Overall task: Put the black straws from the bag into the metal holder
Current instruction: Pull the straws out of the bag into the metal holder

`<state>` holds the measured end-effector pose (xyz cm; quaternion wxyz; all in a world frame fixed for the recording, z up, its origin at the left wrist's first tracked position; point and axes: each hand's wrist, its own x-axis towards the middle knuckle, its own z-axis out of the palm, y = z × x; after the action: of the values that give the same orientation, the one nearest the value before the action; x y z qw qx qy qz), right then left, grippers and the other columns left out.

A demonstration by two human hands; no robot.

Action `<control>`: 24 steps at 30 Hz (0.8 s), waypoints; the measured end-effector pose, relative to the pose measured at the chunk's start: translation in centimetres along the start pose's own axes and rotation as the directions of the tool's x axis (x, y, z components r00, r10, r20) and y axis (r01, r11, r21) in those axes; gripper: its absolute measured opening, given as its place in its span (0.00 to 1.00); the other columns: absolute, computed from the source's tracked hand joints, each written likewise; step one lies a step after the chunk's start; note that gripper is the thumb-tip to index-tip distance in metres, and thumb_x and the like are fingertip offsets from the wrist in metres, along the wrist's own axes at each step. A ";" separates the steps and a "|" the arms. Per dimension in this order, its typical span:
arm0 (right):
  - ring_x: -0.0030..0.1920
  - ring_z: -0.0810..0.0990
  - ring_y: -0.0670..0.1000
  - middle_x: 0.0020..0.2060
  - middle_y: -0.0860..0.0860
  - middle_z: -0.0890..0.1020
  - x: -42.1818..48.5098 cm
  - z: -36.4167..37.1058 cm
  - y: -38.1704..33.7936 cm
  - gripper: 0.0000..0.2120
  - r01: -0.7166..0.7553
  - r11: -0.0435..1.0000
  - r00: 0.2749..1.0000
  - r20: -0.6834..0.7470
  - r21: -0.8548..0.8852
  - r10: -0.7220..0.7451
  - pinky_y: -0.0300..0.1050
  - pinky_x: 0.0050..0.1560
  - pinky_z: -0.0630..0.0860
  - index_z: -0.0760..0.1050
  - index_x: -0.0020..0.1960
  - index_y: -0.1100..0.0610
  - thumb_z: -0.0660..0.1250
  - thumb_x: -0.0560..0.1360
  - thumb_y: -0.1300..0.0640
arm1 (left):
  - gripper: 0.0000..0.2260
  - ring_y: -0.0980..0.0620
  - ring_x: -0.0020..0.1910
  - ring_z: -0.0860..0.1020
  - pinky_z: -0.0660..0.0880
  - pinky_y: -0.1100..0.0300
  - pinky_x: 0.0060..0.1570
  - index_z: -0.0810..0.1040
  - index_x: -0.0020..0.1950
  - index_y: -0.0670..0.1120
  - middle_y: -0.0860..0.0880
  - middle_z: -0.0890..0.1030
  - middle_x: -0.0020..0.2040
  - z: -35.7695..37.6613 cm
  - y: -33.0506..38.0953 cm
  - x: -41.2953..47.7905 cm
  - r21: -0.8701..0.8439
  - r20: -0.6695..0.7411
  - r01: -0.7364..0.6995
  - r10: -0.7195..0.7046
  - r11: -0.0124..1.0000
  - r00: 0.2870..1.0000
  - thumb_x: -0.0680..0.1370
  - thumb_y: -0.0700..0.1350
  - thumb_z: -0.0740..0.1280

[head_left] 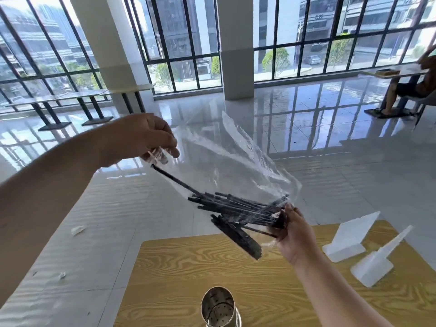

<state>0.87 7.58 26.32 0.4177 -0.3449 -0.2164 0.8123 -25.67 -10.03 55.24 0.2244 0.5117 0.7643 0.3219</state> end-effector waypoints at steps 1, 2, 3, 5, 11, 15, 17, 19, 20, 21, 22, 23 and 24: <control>0.39 0.88 0.55 0.53 0.60 0.84 0.1 0.0 -0.5 0.07 0.012 1.000 1.000 0.001 -0.009 -0.012 0.47 0.26 0.83 0.78 0.60 0.57 0.64 0.87 0.55 | 0.07 0.49 0.39 0.87 0.80 0.47 0.49 0.80 0.45 0.42 0.43 0.90 0.51 0.1 -1.0 -0.3 -0.083 0.018 0.032 -0.031 0.996 0.999 0.83 0.39 0.66; 0.38 0.89 0.54 0.54 0.61 0.85 0.1 -0.1 -1.0 0.09 0.022 1.000 1.000 0.002 -0.022 -0.022 0.46 0.27 0.83 0.78 0.63 0.57 0.64 0.86 0.55 | 0.08 0.48 0.42 0.87 0.82 0.46 0.50 0.78 0.45 0.42 0.41 0.89 0.53 0.4 -2.0 -0.7 -0.178 0.052 0.068 -0.059 0.982 0.997 0.84 0.39 0.65; 0.38 0.89 0.54 0.55 0.61 0.85 0.1 -0.2 -1.4 0.10 0.035 0.999 0.999 0.001 -0.036 -0.035 0.46 0.28 0.83 0.78 0.64 0.57 0.65 0.86 0.55 | 0.09 0.46 0.43 0.88 0.83 0.46 0.50 0.77 0.45 0.43 0.40 0.88 0.55 0.8 -3.0 -1.0 -0.272 0.091 0.101 -0.079 0.957 0.993 0.84 0.39 0.64; 0.36 0.89 0.53 0.54 0.60 0.86 0.1 -0.2 -2.1 0.09 0.070 0.995 0.998 0.008 -0.077 -0.069 0.46 0.28 0.83 0.78 0.63 0.56 0.65 0.86 0.54 | 0.10 0.44 0.46 0.88 0.86 0.48 0.47 0.77 0.44 0.44 0.37 0.87 0.58 1.6 -4.7 -1.5 -0.404 0.140 0.138 -0.088 0.904 0.986 0.85 0.40 0.62; 0.34 0.87 0.52 0.55 0.58 0.87 0.1 -1.3 -3.6 0.06 0.129 0.965 0.991 -0.005 -0.229 -0.134 0.43 0.27 0.79 0.79 0.56 0.51 0.64 0.87 0.54 | 0.05 0.43 0.48 0.88 0.86 0.48 0.47 0.75 0.48 0.46 0.38 0.87 0.59 4.9 -7.2 -1.6 -0.510 0.150 0.121 -0.050 0.852 0.987 0.84 0.43 0.66; 0.36 0.87 0.52 0.58 0.60 0.85 -0.4 -3.5 -4.8 0.08 0.147 0.948 0.988 -0.006 -0.282 -0.155 0.42 0.27 0.79 0.78 0.63 0.52 0.63 0.87 0.54 | 0.19 0.41 0.54 0.87 0.85 0.50 0.48 0.76 0.60 0.47 0.42 0.88 0.59 7.6 -7.8 -0.8 -0.529 0.191 0.139 -0.042 0.837 0.981 0.73 0.52 0.74; 0.40 0.86 0.54 0.59 0.60 0.85 -0.8 -4.6 -5.2 0.06 0.146 0.937 0.987 -0.012 -0.318 -0.157 0.44 0.30 0.77 0.79 0.59 0.50 0.64 0.87 0.54 | 0.24 0.42 0.52 0.88 0.85 0.52 0.47 0.76 0.63 0.46 0.44 0.88 0.58 9.3 -7.7 -0.2 -0.513 0.188 0.133 -0.041 0.848 0.981 0.73 0.54 0.78; 0.44 0.85 0.56 0.60 0.60 0.84 -1.3 -5.8 -5.6 0.06 0.142 0.932 0.987 -0.020 -0.333 -0.157 0.45 0.33 0.76 0.80 0.55 0.48 0.63 0.87 0.54 | 0.24 0.45 0.47 0.88 0.85 0.55 0.44 0.79 0.63 0.47 0.45 0.89 0.54 11.2 -8.0 0.4 -0.455 0.155 0.121 -0.055 0.882 0.986 0.72 0.55 0.80; 0.45 0.84 0.56 0.59 0.60 0.84 -1.6 -6.4 -5.7 0.07 0.141 0.931 0.987 -0.028 -0.337 -0.160 0.46 0.34 0.76 0.80 0.54 0.48 0.64 0.87 0.54 | 0.22 0.46 0.44 0.88 0.85 0.56 0.43 0.81 0.60 0.46 0.46 0.89 0.52 12.2 -8.3 0.7 -0.431 0.128 0.116 -0.067 0.895 0.990 0.70 0.54 0.79; 0.44 0.85 0.56 0.57 0.59 0.85 -1.8 -7.0 -5.9 0.07 0.140 0.929 0.986 -0.038 -0.343 -0.163 0.46 0.34 0.76 0.79 0.52 0.47 0.64 0.87 0.54 | 0.19 0.48 0.42 0.88 0.84 0.57 0.41 0.82 0.57 0.46 0.45 0.90 0.50 13.2 -8.7 1.0 -0.415 0.103 0.115 -0.079 0.902 0.992 0.71 0.53 0.78; 0.42 0.85 0.55 0.54 0.57 0.86 -2.0 -7.6 -6.0 0.08 0.141 0.925 0.984 -0.051 -0.354 -0.169 0.46 0.32 0.76 0.79 0.50 0.47 0.64 0.87 0.54 | 0.14 0.50 0.40 0.87 0.83 0.57 0.41 0.83 0.54 0.45 0.45 0.90 0.48 14.3 -9.3 1.2 -0.408 0.085 0.115 -0.088 0.906 0.992 0.73 0.50 0.78; 0.40 0.86 0.53 0.50 0.55 0.86 -2.2 -8.2 -6.2 0.09 0.142 0.918 0.982 -0.065 -0.369 -0.178 0.44 0.30 0.77 0.79 0.49 0.46 0.64 0.87 0.54 | 0.10 0.51 0.39 0.87 0.82 0.57 0.41 0.83 0.52 0.45 0.46 0.90 0.47 15.3 -10.0 1.3 -0.404 0.077 0.118 -0.095 0.907 0.992 0.75 0.47 0.77; 0.39 0.86 0.52 0.48 0.54 0.87 -2.3 -8.8 -6.4 0.10 0.143 0.911 0.979 -0.077 -0.386 -0.187 0.43 0.28 0.76 0.80 0.48 0.46 0.64 0.87 0.54 | 0.06 0.52 0.39 0.86 0.81 0.57 0.41 0.83 0.51 0.45 0.46 0.90 0.46 16.2 -10.6 1.4 -0.404 0.077 0.125 -0.103 0.906 0.992 0.77 0.45 0.76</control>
<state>11.75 9.76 25.41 0.4220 -0.4446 -0.3737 0.6962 -22.05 -7.34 36.31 0.3652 0.4166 0.7024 0.4468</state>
